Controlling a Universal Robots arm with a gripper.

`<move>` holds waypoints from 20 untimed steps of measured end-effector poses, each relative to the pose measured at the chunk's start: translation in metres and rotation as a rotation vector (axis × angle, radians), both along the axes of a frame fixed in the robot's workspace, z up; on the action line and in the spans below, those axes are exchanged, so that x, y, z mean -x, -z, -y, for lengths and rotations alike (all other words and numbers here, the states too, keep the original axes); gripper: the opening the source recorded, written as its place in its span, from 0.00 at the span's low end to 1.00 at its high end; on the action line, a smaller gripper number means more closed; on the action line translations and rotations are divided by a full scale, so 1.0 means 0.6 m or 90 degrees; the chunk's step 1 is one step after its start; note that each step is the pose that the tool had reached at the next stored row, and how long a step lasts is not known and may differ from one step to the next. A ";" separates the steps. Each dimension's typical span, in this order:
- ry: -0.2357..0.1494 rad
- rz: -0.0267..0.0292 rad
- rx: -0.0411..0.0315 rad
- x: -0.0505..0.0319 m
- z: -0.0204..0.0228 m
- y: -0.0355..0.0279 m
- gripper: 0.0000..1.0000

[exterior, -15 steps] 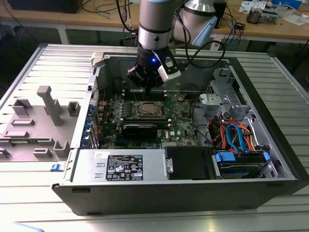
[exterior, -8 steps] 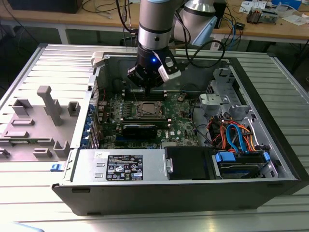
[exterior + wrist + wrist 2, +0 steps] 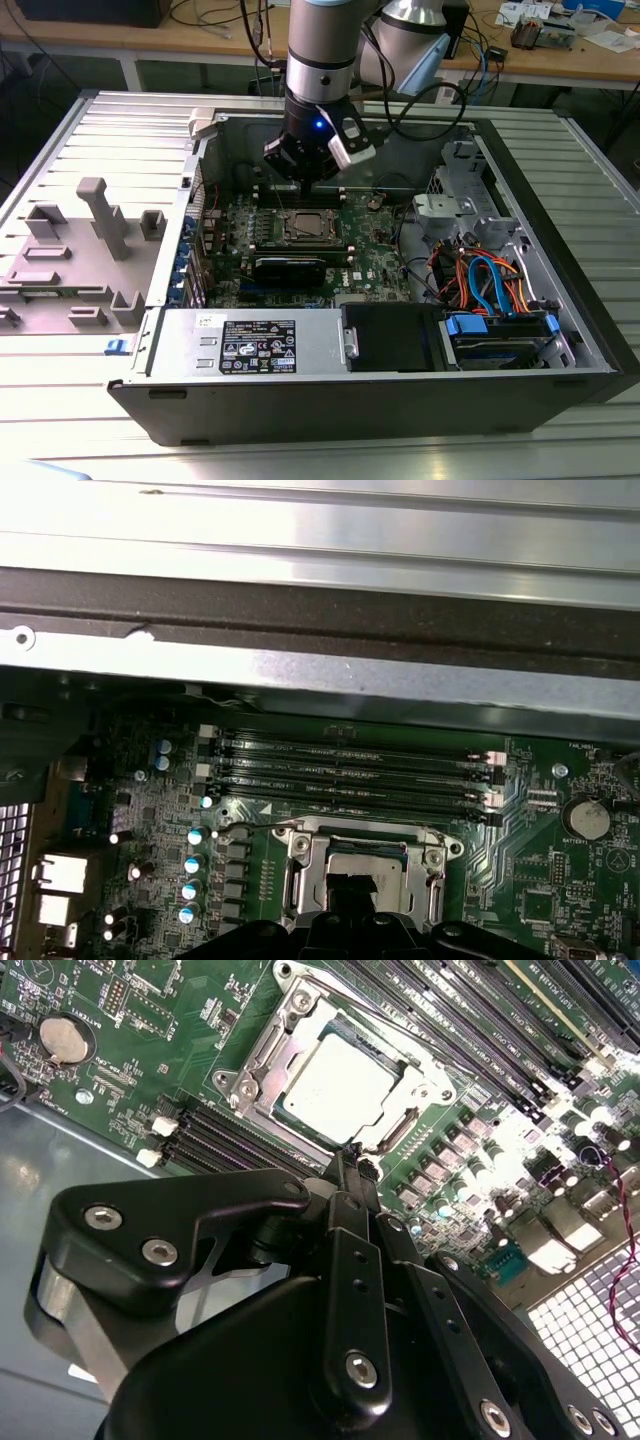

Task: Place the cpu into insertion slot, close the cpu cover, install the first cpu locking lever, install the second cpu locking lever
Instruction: 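Install the first cpu locking lever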

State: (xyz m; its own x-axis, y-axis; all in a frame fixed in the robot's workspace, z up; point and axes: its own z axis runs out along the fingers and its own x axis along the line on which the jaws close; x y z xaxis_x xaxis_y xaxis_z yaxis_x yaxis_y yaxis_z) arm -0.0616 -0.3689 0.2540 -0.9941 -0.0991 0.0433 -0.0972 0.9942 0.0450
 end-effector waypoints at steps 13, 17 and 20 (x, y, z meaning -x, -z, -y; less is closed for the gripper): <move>-0.039 0.0187 -0.0008 0.000 0.0000 0.000 0.11; -0.039 0.0213 -0.0006 0.000 0.0000 0.000 0.11; -0.038 0.0214 -0.0006 0.000 0.0000 0.000 0.11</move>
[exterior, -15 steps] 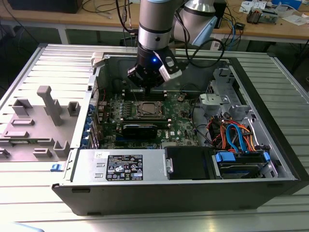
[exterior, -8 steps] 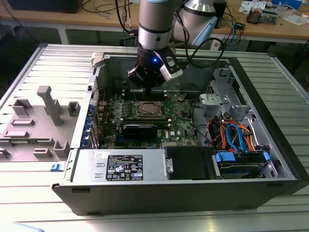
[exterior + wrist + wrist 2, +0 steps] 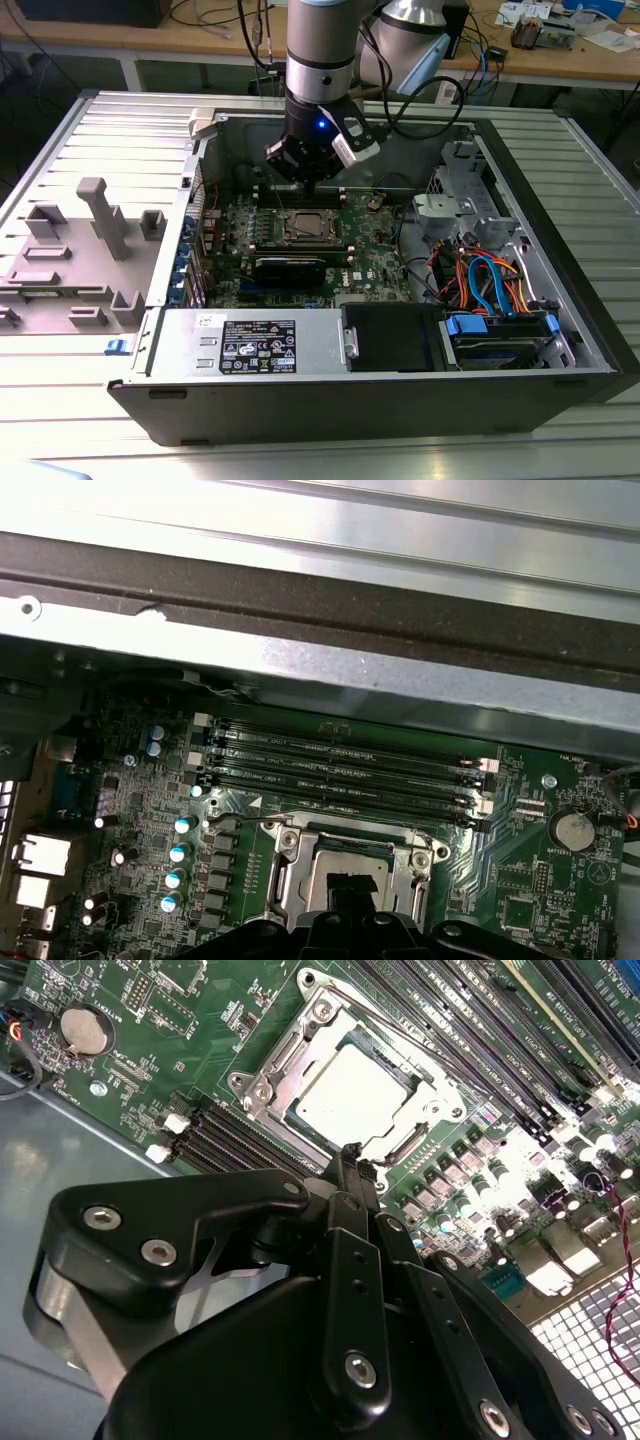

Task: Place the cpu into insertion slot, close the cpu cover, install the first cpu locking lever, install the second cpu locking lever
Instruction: 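Install the first cpu locking lever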

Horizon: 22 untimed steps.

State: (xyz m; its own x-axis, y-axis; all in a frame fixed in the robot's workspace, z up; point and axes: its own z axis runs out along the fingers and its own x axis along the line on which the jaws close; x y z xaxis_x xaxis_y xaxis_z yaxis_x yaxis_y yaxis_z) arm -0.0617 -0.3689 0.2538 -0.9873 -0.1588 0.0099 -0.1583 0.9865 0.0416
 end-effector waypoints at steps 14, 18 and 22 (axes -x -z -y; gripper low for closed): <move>0.004 0.0000 0.0079 0.000 0.0000 0.000 0.11; 0.004 0.0001 0.0103 0.000 0.0000 0.000 0.11; 0.004 0.0001 0.0120 0.000 0.0000 0.000 0.11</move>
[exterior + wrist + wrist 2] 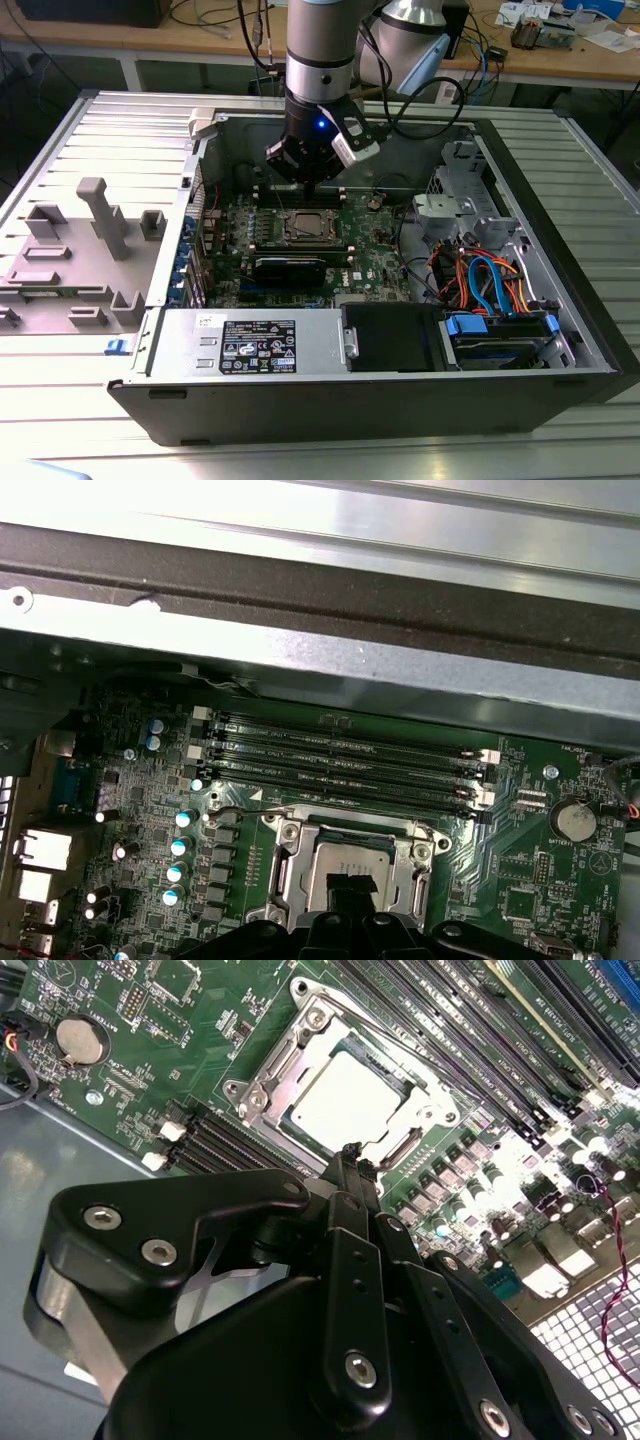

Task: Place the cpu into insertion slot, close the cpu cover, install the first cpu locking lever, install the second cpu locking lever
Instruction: 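Install the first cpu locking lever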

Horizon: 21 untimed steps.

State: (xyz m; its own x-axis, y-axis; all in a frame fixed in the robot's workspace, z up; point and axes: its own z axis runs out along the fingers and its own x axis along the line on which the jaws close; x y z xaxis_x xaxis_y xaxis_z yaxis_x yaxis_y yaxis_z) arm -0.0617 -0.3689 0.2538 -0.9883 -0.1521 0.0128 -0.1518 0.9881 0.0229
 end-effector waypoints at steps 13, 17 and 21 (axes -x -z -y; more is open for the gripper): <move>0.000 0.0011 0.0013 0.005 0.0000 0.000 0.11; 0.000 0.0018 0.0012 0.010 -0.0001 0.000 0.11; 0.000 0.0019 0.0013 0.013 0.0000 0.000 0.11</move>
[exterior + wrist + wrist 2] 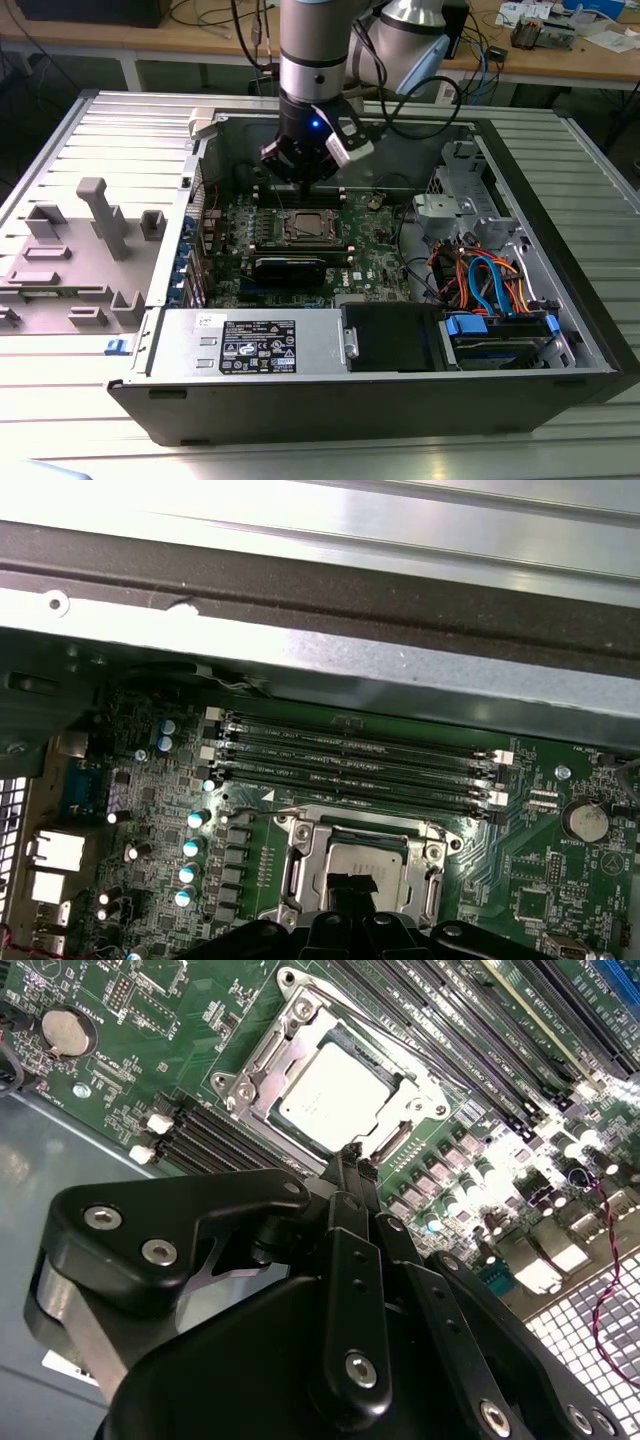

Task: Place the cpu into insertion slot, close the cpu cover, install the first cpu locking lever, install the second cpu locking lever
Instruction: 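Install the first cpu locking lever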

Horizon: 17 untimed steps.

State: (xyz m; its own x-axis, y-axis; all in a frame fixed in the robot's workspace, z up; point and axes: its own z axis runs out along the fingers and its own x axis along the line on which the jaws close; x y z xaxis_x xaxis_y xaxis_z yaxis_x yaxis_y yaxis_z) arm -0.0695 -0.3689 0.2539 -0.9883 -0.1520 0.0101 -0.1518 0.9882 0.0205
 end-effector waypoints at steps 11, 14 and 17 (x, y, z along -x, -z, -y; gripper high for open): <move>0.000 0.0001 0.0000 0.005 0.0000 0.000 0.11; 0.000 0.0001 0.0000 0.006 0.0000 0.000 0.11; 0.000 0.0001 0.0000 0.007 0.0000 0.000 0.11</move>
State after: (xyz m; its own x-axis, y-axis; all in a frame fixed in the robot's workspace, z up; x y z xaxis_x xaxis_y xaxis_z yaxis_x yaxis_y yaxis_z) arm -0.0738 -0.3689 0.2539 -0.9883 -0.1519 0.0099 -0.1516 0.9882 0.0205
